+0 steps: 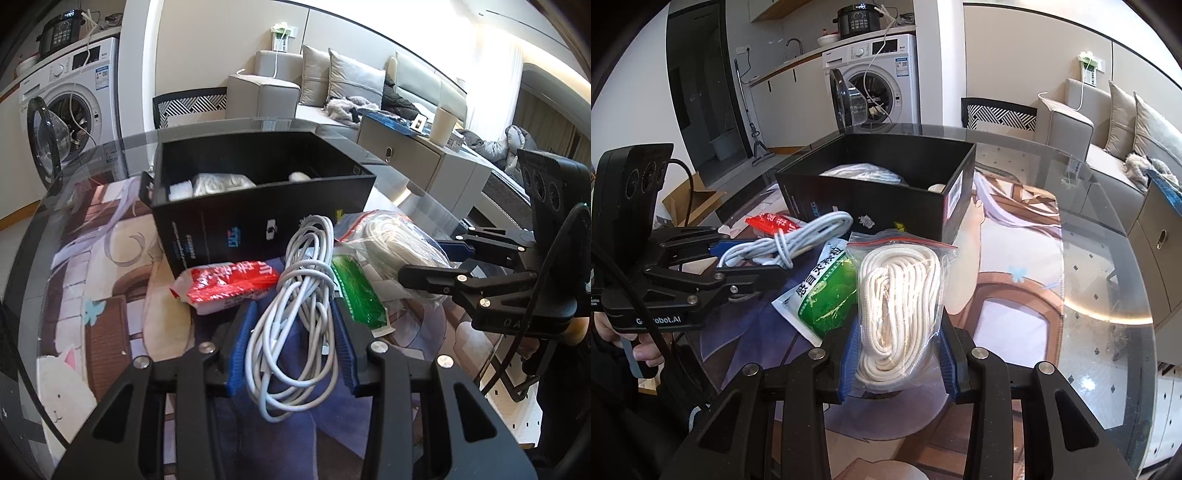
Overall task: Organize soft objects
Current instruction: 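Lift and carry the bagged rope and cable coil over the black box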
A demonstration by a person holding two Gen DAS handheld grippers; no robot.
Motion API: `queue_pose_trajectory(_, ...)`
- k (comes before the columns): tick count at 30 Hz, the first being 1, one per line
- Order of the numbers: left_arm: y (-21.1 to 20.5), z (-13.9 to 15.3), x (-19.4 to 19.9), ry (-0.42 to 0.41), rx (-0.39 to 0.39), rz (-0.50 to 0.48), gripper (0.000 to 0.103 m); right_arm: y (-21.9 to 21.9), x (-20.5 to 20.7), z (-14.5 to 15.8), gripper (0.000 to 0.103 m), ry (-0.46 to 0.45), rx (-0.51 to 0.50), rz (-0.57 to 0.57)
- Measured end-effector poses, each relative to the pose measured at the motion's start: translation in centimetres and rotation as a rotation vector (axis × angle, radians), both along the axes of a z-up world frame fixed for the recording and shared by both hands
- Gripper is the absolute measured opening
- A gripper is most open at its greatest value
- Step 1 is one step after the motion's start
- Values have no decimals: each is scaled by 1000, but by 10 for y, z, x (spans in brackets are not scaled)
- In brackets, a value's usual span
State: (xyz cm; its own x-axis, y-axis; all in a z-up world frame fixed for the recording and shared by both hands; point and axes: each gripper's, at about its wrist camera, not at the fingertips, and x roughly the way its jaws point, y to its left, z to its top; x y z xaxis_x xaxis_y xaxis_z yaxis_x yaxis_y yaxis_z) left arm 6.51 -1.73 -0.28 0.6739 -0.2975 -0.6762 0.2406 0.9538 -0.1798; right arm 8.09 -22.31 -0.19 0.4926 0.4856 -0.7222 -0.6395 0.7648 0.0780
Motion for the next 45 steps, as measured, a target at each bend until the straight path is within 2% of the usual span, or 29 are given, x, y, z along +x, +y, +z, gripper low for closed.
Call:
queue_pose_trajectory(14,17,28,-9,-65,-17,50,40,-9,-6,23,37,-41,38,-26)
queue_pose_trajectory(31,26,57,12,-105,5,122,40,11,6,57,37,-39,48,-77)
queue_pose_trajectory(45,27,58,45,-75,38,133,40,37,33,62,37,-22,22,-77)
